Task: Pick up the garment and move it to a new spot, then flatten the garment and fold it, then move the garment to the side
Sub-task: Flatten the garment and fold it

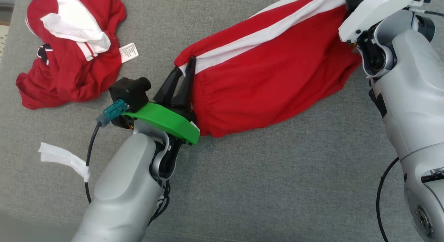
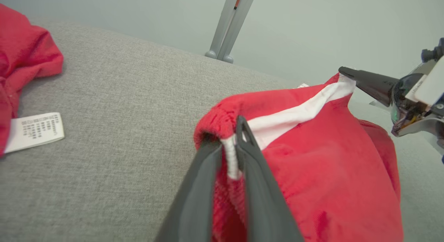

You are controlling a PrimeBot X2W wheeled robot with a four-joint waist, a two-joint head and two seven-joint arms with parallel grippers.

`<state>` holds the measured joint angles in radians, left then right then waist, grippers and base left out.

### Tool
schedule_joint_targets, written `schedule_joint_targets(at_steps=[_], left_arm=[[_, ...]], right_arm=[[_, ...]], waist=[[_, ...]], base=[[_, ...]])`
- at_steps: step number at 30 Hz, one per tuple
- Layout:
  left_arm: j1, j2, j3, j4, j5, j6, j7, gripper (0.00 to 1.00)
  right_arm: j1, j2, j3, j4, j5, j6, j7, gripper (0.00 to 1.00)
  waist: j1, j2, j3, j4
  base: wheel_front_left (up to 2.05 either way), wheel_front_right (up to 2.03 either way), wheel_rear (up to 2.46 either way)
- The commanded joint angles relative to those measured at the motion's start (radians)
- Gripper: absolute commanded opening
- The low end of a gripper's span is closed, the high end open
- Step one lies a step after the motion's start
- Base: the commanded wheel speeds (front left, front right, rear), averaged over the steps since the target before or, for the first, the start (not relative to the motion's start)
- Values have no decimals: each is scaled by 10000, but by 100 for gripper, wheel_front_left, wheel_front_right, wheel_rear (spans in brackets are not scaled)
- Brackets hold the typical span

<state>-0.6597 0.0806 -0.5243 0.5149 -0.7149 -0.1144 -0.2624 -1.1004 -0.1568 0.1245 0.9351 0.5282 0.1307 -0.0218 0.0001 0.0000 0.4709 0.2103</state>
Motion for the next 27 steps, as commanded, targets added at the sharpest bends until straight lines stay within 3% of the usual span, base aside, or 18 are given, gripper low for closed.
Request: schedule_joint_targets(at_steps=[1, 15, 24, 25, 26, 27], left_arm=[[199, -13, 72, -110, 312, -47, -31, 100], [2267, 144, 1783, -2050, 2212, 166, -19, 100], [3330, -103, 3142, -2938, 3083, 222, -19, 100], [3407, -134, 3231, -2988, 3157, 192, -21, 100], [3464, -156, 3285, -3018, 3218, 175, -19, 100], [3531, -183, 3348, -3049, 3269, 162, -19, 100]], right_arm=[[62, -165, 148, 102, 2, 0, -133, 100], [1773, -1545, 2111, 508, 668, 0, -348, 100], [2220, -1681, 2591, 771, 1236, 0, -171, 98], [2269, -1691, 2657, 816, 1294, 0, -91, 47], [2317, -1684, 2696, 850, 1377, 0, -21, 9], [2379, -1696, 2714, 890, 1473, 0, 33, 0]], waist=[[-1, 0, -192, -41], [-1, 0, -1068, 248], [-1, 0, -998, 496], [-1, 0, -990, 510], [-1, 0, -988, 522], [-1, 0, -993, 535]], base=[[0, 0, 0], [0, 0, 0], [0, 0, 0], [0, 0, 0], [0, 0, 0], [0, 0, 0]])
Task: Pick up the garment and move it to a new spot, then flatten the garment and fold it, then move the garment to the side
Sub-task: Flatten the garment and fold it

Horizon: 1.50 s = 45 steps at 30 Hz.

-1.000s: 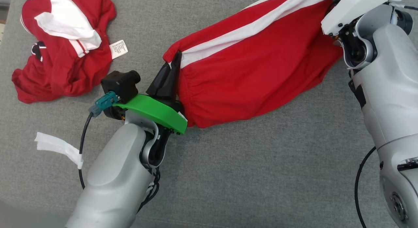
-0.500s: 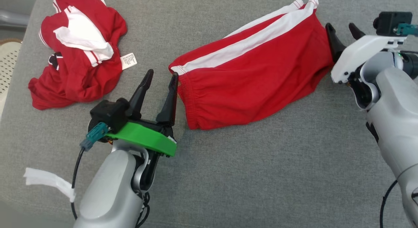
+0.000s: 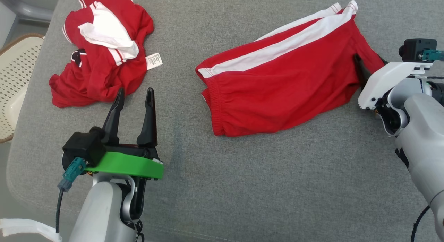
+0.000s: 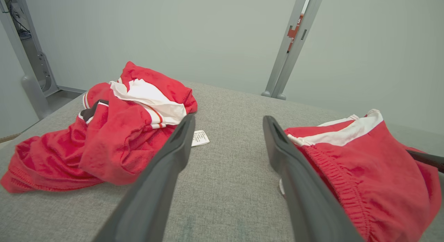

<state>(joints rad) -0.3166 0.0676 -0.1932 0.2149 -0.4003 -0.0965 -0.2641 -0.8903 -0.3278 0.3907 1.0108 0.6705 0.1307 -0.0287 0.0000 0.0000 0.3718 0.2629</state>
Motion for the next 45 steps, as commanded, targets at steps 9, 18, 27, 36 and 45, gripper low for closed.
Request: schedule_joint_targets(at_steps=[9, 18, 27, 36, 45], left_arm=[[482, -143, 501, -82, 478, -98, -2, 100], [1210, -155, 983, -224, 870, -171, -3, 100], [1918, -58, 1318, -392, 1265, -223, -3, 100], [2197, 48, 1535, -375, 1494, -225, -3, 100], [2341, -26, 1515, -303, 1462, -226, -3, 100]], right_arm=[[751, -129, 192, -362, 778, -6, -680, 0], [2681, -942, -229, -1398, 2315, -6, -1639, 0], [4516, -1779, -1132, -1781, 3276, -6, -2081, 0], [4312, -1408, -1273, -2331, 3111, -5, -2221, 0], [3732, -412, -424, -3994, 2277, -5, -2128, 0]], waist=[[0, 0, -458, -330], [0, 0, -1510, -1130], [0, 0, -2067, -1487], [0, 0, -2239, -1507], [0, 0, -2596, -1377]], base=[[0, 0, 0], [0, 0, 0], [0, 0, 0], [0, 0, 0], [0, 0, 0]])
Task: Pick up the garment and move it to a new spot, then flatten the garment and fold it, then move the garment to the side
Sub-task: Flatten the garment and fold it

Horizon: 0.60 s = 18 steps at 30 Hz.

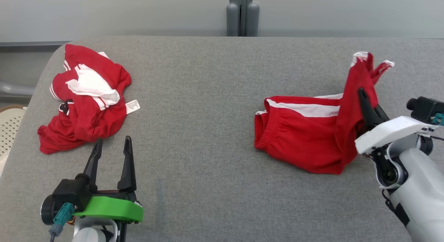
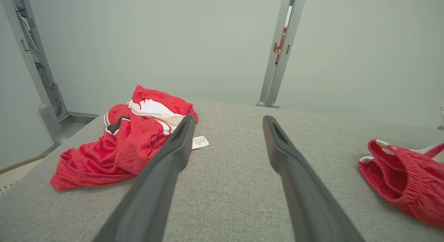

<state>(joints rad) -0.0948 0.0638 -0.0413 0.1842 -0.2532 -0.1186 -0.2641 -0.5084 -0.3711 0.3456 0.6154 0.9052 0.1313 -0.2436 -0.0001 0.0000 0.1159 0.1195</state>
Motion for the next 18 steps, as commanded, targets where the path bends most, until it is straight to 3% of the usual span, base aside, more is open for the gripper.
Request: schedule_joint_targets(at_steps=[1, 7, 16, 17, 18], left_arm=[[116, 3, -39, 2, -13, -9, -3, 100], [88, -28, -96, -25, -70, -15, -3, 100], [67, -79, -161, 13, -147, -10, -3, 100], [63, -85, -157, 20, -150, -11, -3, 100], [61, -86, -150, 22, -151, -12, -3, 100]], right_arm=[[-95, 127, 129, -272, -164, -10, 74, 0], [219, 653, 704, -1162, -898, -10, 427, 0], [1395, 1520, 1044, -1455, -1598, -10, 602, 0], [1511, 1620, 1064, -1505, -1628, -10, 557, 66], [1576, 1672, 1068, -1527, -1633, -10, 534, 100]], waist=[[1, 0, -45, 107], [1, 0, -16, 439], [1, 0, 80, 936], [1, 0, 96, 951], [1, 0, 103, 955]], base=[[0, 0, 0], [0, 0, 0], [0, 0, 0], [0, 0, 0], [0, 0, 0]])
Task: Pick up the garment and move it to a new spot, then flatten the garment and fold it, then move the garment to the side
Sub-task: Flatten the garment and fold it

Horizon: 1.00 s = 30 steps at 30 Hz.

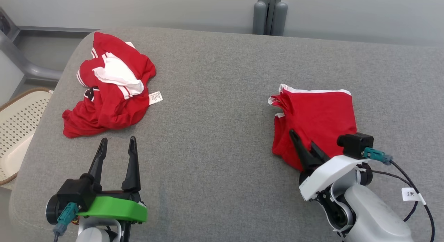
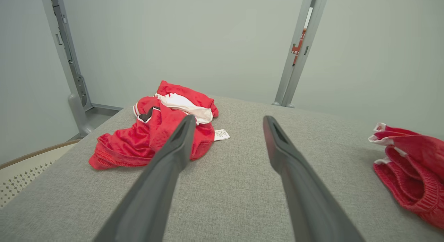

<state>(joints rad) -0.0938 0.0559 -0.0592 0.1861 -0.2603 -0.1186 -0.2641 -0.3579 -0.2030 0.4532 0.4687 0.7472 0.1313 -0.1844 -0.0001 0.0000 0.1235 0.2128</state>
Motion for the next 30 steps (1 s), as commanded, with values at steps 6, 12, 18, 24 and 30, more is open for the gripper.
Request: schedule_joint_targets(at_steps=[6, 12, 18, 24, 30], left_arm=[[55, -19, 110, 36, -37, -9, -3, 100], [8, -27, 90, 31, 55, -17, -3, 100], [-86, -33, 6, 0, 61, -37, -3, 100], [-228, -40, -122, 49, 42, -46, -3, 100], [-350, -45, -217, 130, 41, -45, -3, 100]], right_arm=[[288, -243, -447, -775, -237, -10, -513, 100], [638, -894, -2137, -1020, -621, -10, -718, 100], [916, -920, -2884, -517, -973, -10, -650, 0], [758, -481, -2502, 171, -1555, -10, -632, 0], [455, 242, -1720, 924, -1890, -10, -688, 0]], waist=[[1, 0, 19, -83], [1, 0, -61, -148], [1, 0, 42, -51], [1, 0, 180, 99], [1, 0, 235, 237]], base=[[0, 0, 0], [0, 0, 0], [0, 0, 0], [0, 0, 0], [0, 0, 0]])
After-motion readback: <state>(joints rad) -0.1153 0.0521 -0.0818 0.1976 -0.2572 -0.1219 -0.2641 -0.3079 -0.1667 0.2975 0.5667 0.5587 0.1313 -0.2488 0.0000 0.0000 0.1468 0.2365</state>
